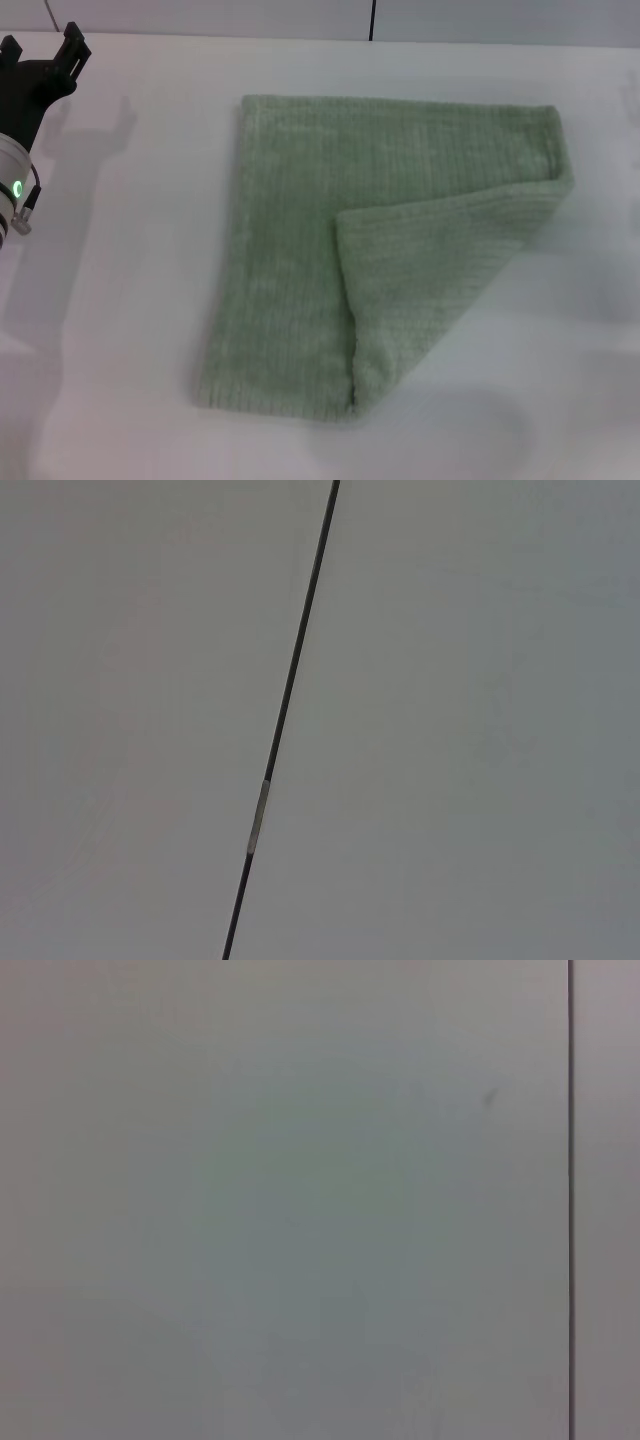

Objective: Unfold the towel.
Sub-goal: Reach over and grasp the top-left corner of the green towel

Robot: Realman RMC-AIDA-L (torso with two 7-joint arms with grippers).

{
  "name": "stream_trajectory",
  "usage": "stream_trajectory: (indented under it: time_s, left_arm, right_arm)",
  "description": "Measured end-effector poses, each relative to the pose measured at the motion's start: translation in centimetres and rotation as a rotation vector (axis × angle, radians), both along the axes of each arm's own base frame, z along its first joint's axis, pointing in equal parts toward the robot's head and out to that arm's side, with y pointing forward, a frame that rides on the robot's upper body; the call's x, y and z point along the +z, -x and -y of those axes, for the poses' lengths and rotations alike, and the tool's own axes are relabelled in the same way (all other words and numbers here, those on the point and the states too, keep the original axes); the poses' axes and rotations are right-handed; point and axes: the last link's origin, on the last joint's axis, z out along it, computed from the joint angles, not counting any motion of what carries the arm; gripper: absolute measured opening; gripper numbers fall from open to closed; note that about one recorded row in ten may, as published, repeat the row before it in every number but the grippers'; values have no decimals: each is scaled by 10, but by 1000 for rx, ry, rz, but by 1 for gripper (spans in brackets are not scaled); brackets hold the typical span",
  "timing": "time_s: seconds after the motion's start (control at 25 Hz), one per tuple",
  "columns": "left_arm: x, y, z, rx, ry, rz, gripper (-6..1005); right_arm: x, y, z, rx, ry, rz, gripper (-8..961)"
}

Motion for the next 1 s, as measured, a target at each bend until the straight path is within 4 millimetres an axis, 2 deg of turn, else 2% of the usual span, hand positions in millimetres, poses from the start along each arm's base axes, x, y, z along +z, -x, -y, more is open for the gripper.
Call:
stream_trajectory:
  time_s: [0.6,0.8,1.0]
  left_arm:
    - [-1,0,0,1,4,4,813]
    - [-16,-13,0,-68,100,16,804]
    - [-20,-20,-4,-94,161,51,795]
  right_arm:
    - [0,2,-2,6,1,0,715]
    - [0,2,-2,6,2,0,714]
    - [-1,1,-1,2,3,0,714]
